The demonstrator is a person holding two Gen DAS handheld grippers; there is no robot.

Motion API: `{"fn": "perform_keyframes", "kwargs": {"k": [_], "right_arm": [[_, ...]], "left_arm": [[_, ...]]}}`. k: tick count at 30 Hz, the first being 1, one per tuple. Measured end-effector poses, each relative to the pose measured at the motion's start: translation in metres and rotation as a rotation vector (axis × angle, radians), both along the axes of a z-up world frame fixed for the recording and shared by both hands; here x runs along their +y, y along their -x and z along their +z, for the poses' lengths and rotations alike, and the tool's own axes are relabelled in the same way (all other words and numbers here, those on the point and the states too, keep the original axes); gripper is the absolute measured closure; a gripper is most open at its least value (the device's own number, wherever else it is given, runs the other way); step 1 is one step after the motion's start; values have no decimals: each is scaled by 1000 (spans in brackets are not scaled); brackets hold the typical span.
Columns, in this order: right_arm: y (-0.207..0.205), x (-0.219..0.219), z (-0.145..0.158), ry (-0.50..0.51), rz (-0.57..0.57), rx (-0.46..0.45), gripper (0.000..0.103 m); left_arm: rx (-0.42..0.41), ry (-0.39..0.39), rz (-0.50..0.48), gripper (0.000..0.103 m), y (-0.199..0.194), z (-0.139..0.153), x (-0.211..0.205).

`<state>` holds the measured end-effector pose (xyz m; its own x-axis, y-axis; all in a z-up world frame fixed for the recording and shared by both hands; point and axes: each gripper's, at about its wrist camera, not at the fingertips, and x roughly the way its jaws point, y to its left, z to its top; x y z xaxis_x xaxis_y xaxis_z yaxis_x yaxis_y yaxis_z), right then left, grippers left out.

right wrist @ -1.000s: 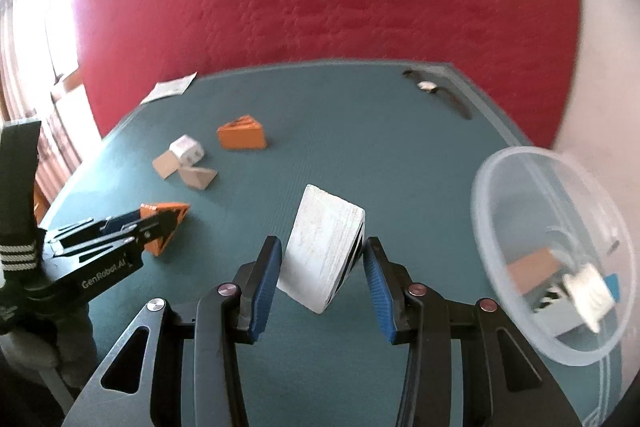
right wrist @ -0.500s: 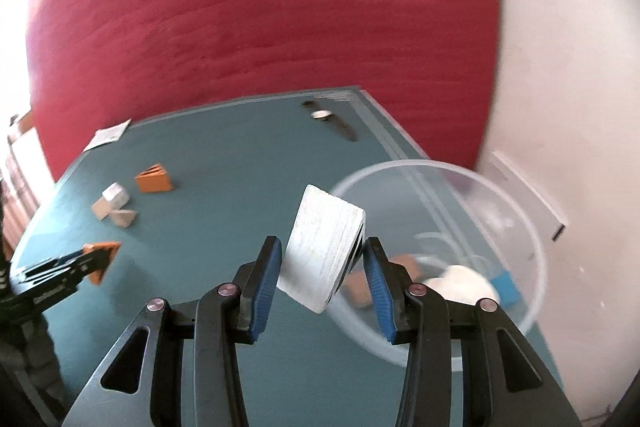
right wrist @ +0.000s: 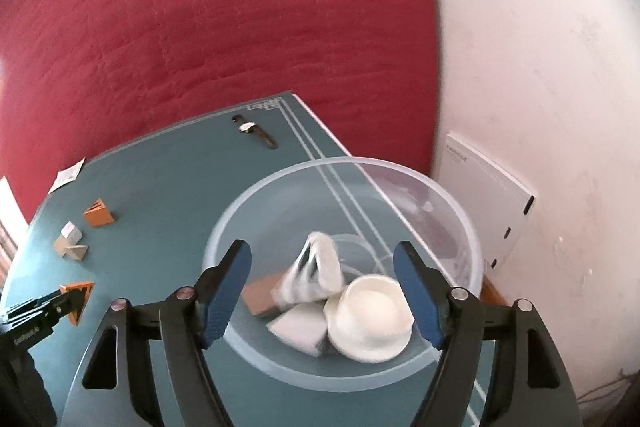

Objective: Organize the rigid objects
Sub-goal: 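Carry the striped wedge into the bowl and open the right gripper while left carries orange wedge, then lower the orange wedge into the clear bowl and open the left gripper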

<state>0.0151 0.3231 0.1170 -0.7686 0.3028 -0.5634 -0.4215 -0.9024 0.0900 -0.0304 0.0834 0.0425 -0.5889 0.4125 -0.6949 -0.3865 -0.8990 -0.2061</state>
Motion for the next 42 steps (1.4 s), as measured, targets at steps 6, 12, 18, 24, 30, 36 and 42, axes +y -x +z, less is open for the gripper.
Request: {"fn": "perform_keyframes", "kwargs": {"k": [6, 12, 18, 24, 30, 36, 42], "right_arm": [[-8, 2, -8, -54, -8, 2, 28], [-26, -1, -12, -135, -2, 32, 28], [-34, 7, -15, -99, -14, 43, 28], [-39, 9, -18, -78, -4, 45, 28], [-39, 15, -18, -51, -13, 51, 28], [-40, 12, -18, -51, -5, 52, 28], [-38, 9, -20, -54, 0, 45, 28]], "left_arm": [[-7, 19, -70, 72, -3, 3, 37], [24, 36, -154, 72, -7, 17, 81], [44, 45, -205, 72, -6, 25, 116], [41, 41, -260, 71, -9, 29, 144], [42, 49, -288, 71, -9, 32, 161], [40, 26, -323, 48, -1, 35, 179], [28, 16, -277, 33, 2, 29, 169]]}}
